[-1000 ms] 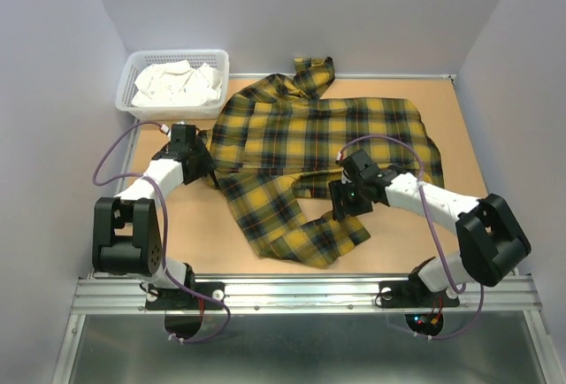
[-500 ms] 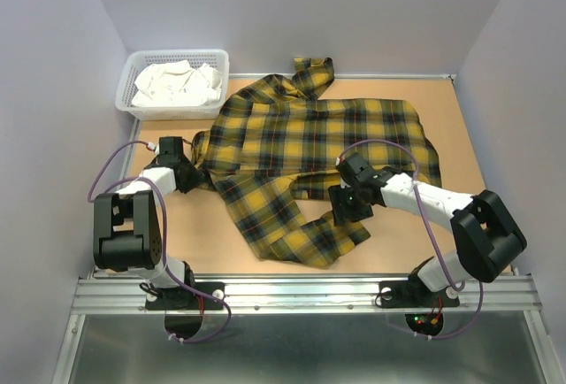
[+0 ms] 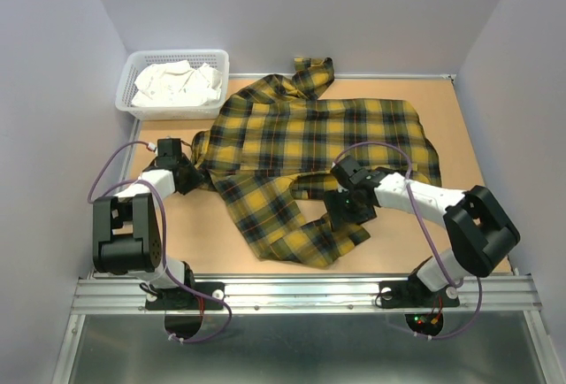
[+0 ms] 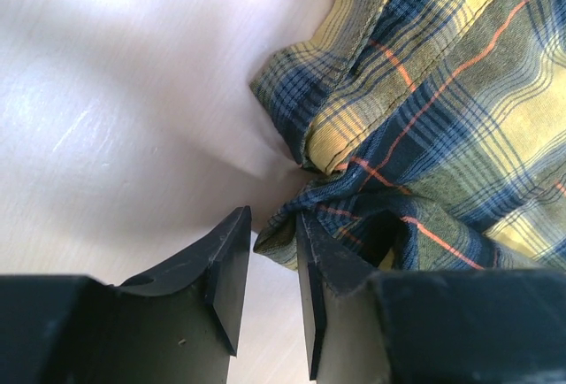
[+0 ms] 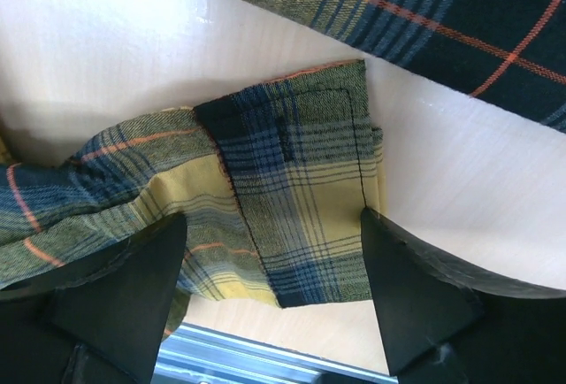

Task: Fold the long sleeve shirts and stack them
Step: Fold the shirt

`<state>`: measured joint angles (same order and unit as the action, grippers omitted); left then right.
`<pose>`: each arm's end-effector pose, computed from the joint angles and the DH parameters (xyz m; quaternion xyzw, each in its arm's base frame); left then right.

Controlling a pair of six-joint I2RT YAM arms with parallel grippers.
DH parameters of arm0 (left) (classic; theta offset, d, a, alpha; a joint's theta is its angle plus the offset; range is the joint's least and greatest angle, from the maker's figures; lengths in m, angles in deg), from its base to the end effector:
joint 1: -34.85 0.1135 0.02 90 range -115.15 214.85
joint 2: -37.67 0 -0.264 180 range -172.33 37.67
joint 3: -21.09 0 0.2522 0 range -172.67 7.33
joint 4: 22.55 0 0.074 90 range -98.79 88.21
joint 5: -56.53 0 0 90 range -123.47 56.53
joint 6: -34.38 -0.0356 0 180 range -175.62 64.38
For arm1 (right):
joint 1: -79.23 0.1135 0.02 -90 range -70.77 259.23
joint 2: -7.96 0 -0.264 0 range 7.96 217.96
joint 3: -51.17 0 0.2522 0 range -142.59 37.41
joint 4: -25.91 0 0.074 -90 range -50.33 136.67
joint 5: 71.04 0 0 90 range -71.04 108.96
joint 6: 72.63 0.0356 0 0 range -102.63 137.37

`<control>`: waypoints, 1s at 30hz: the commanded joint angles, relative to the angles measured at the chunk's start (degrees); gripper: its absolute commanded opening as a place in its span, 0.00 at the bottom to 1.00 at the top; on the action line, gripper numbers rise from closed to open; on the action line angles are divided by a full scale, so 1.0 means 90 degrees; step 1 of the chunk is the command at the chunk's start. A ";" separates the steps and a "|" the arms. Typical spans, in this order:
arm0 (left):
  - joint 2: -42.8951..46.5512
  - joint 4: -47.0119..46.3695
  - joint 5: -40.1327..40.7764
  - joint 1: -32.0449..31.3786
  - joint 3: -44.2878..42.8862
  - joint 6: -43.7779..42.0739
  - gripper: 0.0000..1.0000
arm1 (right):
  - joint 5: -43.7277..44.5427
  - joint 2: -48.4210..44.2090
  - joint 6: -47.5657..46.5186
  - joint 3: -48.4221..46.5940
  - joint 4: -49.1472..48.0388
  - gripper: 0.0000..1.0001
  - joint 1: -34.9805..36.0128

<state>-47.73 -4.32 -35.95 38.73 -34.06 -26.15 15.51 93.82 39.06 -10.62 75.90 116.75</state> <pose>0.2888 0.0180 0.1676 -0.2609 0.8977 -0.0982 0.3411 0.2059 0.1608 0.1686 -0.1404 0.9799 0.0944 0.1058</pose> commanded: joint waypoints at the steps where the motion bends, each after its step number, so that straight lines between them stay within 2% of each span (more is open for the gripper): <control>1: 0.0222 0.0304 0.0217 0.0038 0.0204 -0.0209 0.39 | 0.0363 0.0361 0.0129 -0.0269 0.0174 0.82 0.0313; 4: 0.0232 0.0255 0.0178 0.0038 0.0223 -0.0199 0.39 | 0.0705 0.0635 0.0207 -0.0269 0.0213 0.71 0.0479; 9: 0.0193 0.0236 0.0198 0.0038 0.0194 -0.0247 0.39 | 0.0598 0.0432 0.0071 -0.0725 0.0466 0.05 0.0568; 10: 0.0193 0.0236 0.0198 0.0038 0.0194 -0.0257 0.39 | 0.0646 0.0362 0.0060 -0.0882 0.0544 0.01 0.0568; 14: 0.0163 0.0226 0.0188 0.0038 0.0175 -0.0277 0.39 | 0.1201 0.0303 -0.0173 -0.2247 0.1188 0.00 0.0568; 15: 0.0163 0.0226 0.0178 0.0038 0.0184 -0.0287 0.38 | 0.1464 0.0352 -0.0309 -0.2909 0.1422 0.01 0.0558; 18: 0.0144 0.0236 0.0129 0.0038 0.0184 -0.0296 0.38 | 0.2012 0.0751 -0.0505 -0.4083 0.1784 0.01 0.0470; 19: 0.0144 0.0245 0.0110 0.0038 0.0175 -0.0296 0.38 | 0.2129 0.0917 -0.0583 -0.4957 0.1853 0.01 0.0422; 20: 0.0125 0.0236 0.0110 0.0028 0.0175 -0.0306 0.38 | 0.2401 0.1199 -0.0749 -0.5353 0.1912 0.01 0.0373; 25: 0.0105 0.0246 -0.0037 0.0028 0.0184 -0.0316 0.38 | 0.3048 0.2430 -0.1588 -0.8077 0.1902 0.01 -0.0037; 26: 0.0095 0.0246 -0.0056 0.0028 0.0184 -0.0326 0.38 | 0.3165 0.2925 -0.1745 -0.9029 0.1854 0.00 -0.0115; 28: 0.0095 0.0236 -0.0125 0.0028 0.0204 -0.0316 0.38 | 0.3234 0.3309 -0.2134 -0.9816 0.1708 0.01 -0.0174; 30: 0.0124 0.0245 -0.0154 0.0028 0.0233 -0.0296 0.38 | 0.2963 0.3428 -0.2244 -1.0082 0.1087 0.01 -0.0349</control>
<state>-47.01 -4.28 -36.52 38.73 -33.40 -27.94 40.15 121.82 25.40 -92.72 91.24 115.88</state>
